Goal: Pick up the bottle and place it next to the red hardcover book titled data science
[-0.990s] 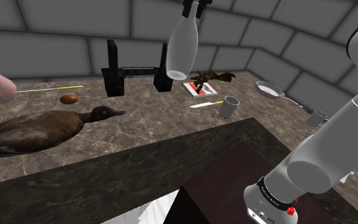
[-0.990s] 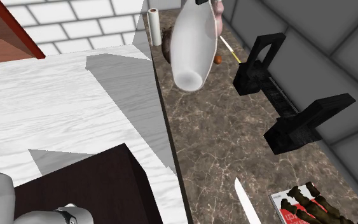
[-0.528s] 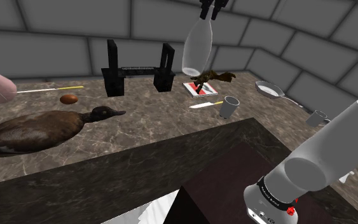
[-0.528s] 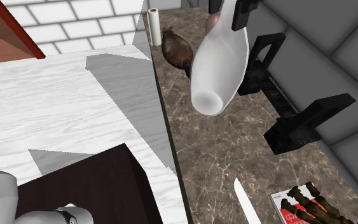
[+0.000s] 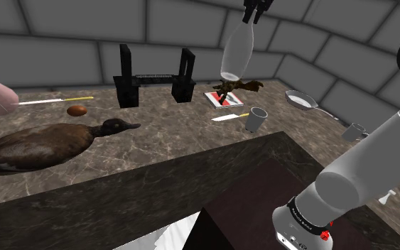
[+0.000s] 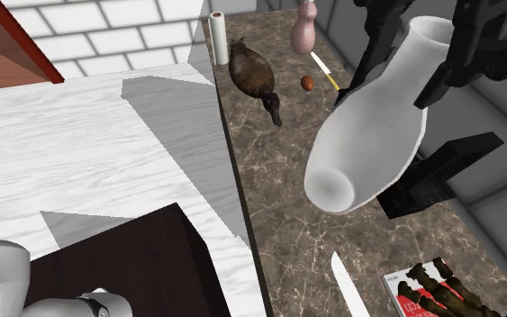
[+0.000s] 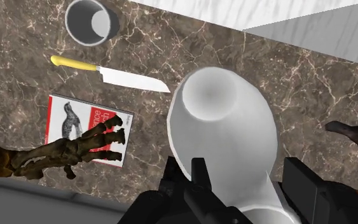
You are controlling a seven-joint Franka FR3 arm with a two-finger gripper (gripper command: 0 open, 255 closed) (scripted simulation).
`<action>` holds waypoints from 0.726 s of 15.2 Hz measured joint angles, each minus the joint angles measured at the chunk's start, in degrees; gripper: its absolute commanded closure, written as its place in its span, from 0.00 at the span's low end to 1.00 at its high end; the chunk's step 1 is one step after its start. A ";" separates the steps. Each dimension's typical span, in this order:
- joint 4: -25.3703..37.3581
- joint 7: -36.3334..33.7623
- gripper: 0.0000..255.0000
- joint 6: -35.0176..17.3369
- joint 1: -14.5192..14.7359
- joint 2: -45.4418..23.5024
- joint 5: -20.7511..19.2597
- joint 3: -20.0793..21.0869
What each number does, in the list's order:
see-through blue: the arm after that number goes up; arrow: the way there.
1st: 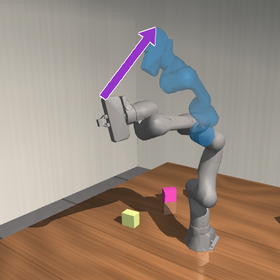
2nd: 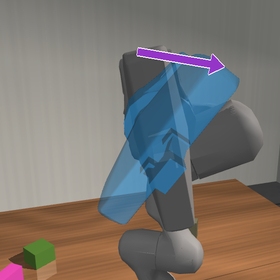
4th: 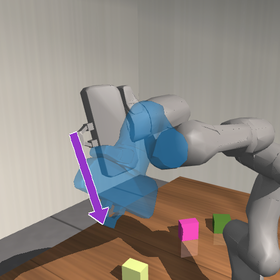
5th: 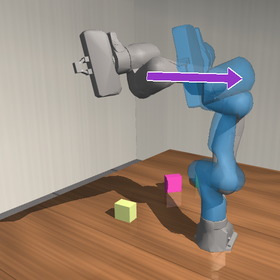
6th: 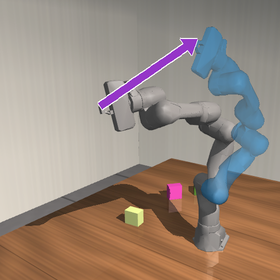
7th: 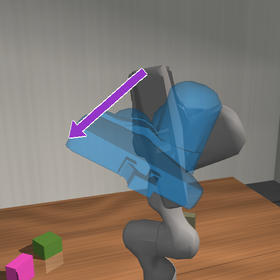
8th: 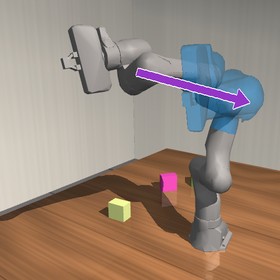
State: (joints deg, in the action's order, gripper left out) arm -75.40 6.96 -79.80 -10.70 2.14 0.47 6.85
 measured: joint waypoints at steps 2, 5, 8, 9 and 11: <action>3.12 2.53 1.00 1.24 -1.23 -1.90 0.06 -1.31; 5.43 7.03 1.00 1.33 -3.60 -4.23 0.43 -3.58; 10.02 10.93 1.00 2.79 -5.76 -7.39 0.90 -5.44; 12.29 12.41 1.00 3.52 -6.64 -8.97 1.13 -6.13; 15.38 14.86 1.00 4.36 -8.19 -11.30 1.58 -7.19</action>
State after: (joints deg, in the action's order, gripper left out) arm -60.02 21.82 -75.44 -18.90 -9.16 2.05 -0.34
